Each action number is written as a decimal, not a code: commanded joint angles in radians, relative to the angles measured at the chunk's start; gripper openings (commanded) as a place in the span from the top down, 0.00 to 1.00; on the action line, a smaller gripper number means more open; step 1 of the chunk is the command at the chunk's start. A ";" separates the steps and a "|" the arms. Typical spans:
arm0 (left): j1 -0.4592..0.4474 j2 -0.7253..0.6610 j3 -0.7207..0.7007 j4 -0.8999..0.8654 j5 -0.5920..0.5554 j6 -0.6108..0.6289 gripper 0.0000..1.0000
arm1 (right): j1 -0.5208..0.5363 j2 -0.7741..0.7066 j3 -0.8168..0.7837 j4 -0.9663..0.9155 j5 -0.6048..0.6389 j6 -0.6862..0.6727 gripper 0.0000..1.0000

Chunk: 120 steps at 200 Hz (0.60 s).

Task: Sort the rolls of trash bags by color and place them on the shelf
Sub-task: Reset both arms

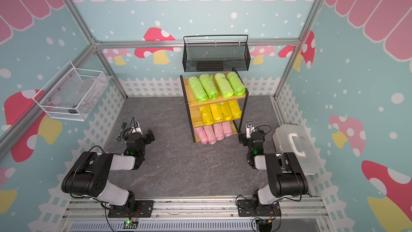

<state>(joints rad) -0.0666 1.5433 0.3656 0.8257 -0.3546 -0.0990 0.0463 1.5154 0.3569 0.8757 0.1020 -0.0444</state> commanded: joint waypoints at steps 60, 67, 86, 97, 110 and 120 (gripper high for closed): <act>-0.007 -0.018 0.019 0.054 0.026 0.039 0.01 | -0.006 -0.002 0.016 0.001 -0.009 -0.005 0.01; -0.016 -0.005 0.014 0.084 0.002 0.049 0.01 | -0.005 -0.001 0.017 0.000 -0.008 -0.005 0.01; -0.035 -0.010 0.004 0.096 -0.034 0.057 0.01 | -0.003 -0.001 0.016 0.003 -0.003 -0.005 0.01; -0.038 0.002 0.000 0.128 -0.039 0.063 0.01 | 0.000 -0.001 0.016 0.003 0.006 -0.008 0.01; -0.039 -0.004 0.002 0.109 -0.043 0.061 0.01 | 0.014 0.000 0.016 0.004 0.030 -0.016 0.01; -0.039 -0.003 0.002 0.116 -0.043 0.061 0.01 | 0.020 0.001 0.016 0.006 0.039 -0.020 0.01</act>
<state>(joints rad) -0.1020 1.5402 0.3752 0.9112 -0.3679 -0.0628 0.0502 1.5154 0.3569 0.8757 0.1062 -0.0483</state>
